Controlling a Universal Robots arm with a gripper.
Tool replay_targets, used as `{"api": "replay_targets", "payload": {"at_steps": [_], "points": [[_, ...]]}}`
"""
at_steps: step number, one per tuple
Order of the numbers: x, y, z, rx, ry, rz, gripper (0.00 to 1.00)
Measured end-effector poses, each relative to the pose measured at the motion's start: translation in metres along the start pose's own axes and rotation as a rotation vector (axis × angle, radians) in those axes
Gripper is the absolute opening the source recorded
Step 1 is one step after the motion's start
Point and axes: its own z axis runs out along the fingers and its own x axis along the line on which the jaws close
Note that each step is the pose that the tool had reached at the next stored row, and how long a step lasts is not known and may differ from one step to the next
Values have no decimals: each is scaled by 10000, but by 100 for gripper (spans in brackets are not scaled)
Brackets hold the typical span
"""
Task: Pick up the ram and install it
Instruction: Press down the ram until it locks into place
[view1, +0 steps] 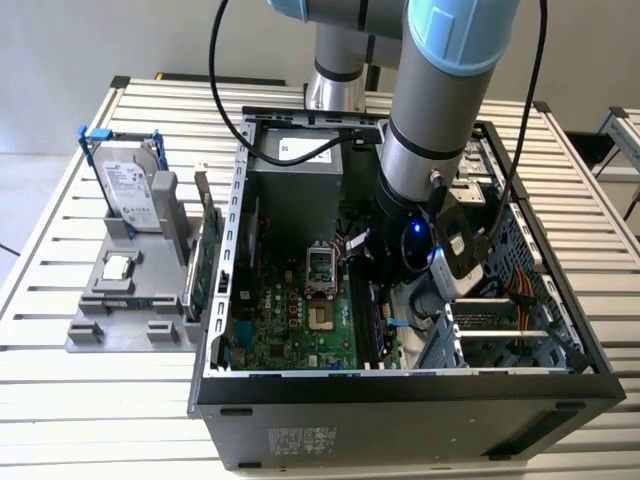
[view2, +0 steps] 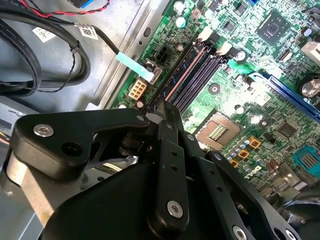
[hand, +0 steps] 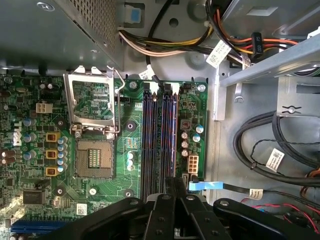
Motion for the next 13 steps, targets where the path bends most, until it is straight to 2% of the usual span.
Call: {"api": "replay_targets", "payload": {"at_steps": [4, 13], "points": [[0, 0, 0, 3, 0, -84, 0], [0, 1, 0, -10, -2, -1330, 0]]}}
